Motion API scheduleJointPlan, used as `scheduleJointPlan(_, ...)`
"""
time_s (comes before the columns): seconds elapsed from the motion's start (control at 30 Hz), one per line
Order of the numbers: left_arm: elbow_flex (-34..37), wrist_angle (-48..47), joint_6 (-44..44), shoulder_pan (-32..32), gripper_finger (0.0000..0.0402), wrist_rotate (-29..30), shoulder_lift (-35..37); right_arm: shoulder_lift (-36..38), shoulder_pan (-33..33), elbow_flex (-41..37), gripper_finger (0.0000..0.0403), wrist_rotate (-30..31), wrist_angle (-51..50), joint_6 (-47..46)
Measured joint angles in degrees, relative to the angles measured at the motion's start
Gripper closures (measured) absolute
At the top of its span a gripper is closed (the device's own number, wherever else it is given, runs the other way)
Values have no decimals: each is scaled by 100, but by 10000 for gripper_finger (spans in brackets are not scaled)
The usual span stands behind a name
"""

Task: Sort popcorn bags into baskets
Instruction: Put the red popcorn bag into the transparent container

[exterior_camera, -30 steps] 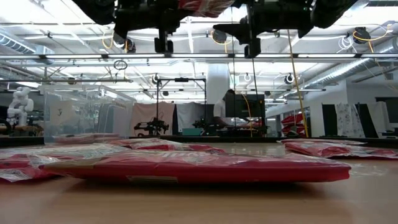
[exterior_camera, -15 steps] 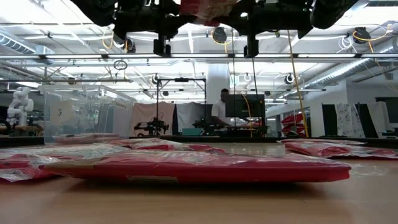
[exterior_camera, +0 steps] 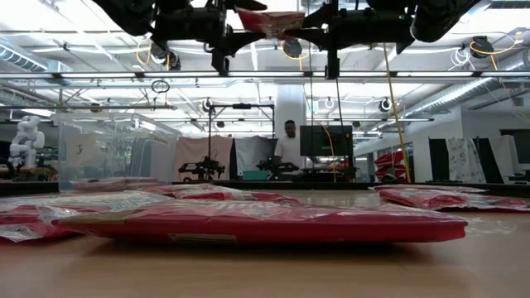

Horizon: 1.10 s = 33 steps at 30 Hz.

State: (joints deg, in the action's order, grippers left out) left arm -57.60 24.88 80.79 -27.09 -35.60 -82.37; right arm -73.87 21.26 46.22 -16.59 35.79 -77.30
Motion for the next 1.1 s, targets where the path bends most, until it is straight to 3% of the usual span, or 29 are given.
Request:
scheduleJointPlan(0.13, 0, -17, -79, -27, 174, 48, 0, 0, 50, 0, 397, -9, 22, -2)
scheduleJointPlan(0.4, 0, -255, -240, -114, 297, 21, 0, 0, 54, 0, 397, -3, 37, 0)
scheduleJointPlan(0.67, 0, -248, -536, -134, 375, -86, 0, 4, 58, 0, 394, -5, 37, 0)
scheduleJointPlan(0.83, 0, -232, -582, -201, 384, -294, 0, 4, 54, 0, 369, -13, 70, 64)
scheduleJointPlan(1.1, -1, -151, -381, -699, 383, -970, 115, 4, 84, 0, 275, 17, 85, 146)
